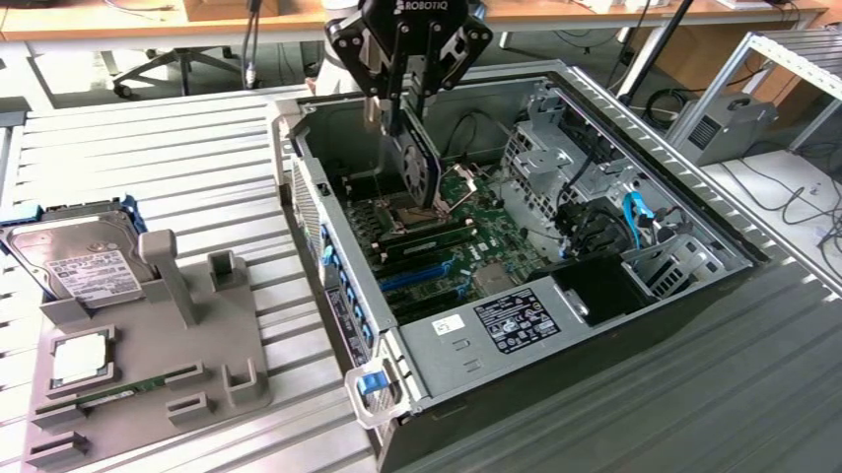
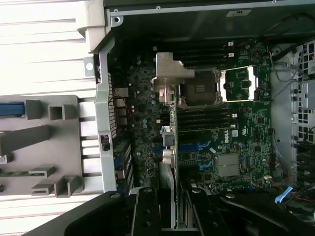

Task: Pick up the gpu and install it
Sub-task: 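Pick up the gpu and move the gpu toward the slot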

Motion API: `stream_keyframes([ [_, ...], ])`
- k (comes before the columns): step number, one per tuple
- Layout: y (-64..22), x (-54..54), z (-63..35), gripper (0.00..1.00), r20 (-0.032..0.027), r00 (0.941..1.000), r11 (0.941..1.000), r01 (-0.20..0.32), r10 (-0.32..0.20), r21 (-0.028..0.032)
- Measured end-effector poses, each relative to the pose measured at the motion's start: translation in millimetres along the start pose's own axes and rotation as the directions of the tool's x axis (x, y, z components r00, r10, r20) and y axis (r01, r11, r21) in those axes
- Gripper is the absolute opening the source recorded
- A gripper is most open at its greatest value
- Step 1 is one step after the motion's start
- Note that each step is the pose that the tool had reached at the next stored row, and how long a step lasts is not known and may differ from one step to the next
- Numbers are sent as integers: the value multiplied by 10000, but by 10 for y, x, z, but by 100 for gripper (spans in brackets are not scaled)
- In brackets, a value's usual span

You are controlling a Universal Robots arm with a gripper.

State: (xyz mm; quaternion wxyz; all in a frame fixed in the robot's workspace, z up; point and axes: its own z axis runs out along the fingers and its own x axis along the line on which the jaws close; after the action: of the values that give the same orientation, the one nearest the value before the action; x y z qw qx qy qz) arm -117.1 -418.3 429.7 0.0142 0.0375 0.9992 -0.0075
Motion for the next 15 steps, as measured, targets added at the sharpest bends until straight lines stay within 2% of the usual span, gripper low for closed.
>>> stream_keyframes([
  [15,5,-64,12,27,1,10000,10000,0,0,22],
])
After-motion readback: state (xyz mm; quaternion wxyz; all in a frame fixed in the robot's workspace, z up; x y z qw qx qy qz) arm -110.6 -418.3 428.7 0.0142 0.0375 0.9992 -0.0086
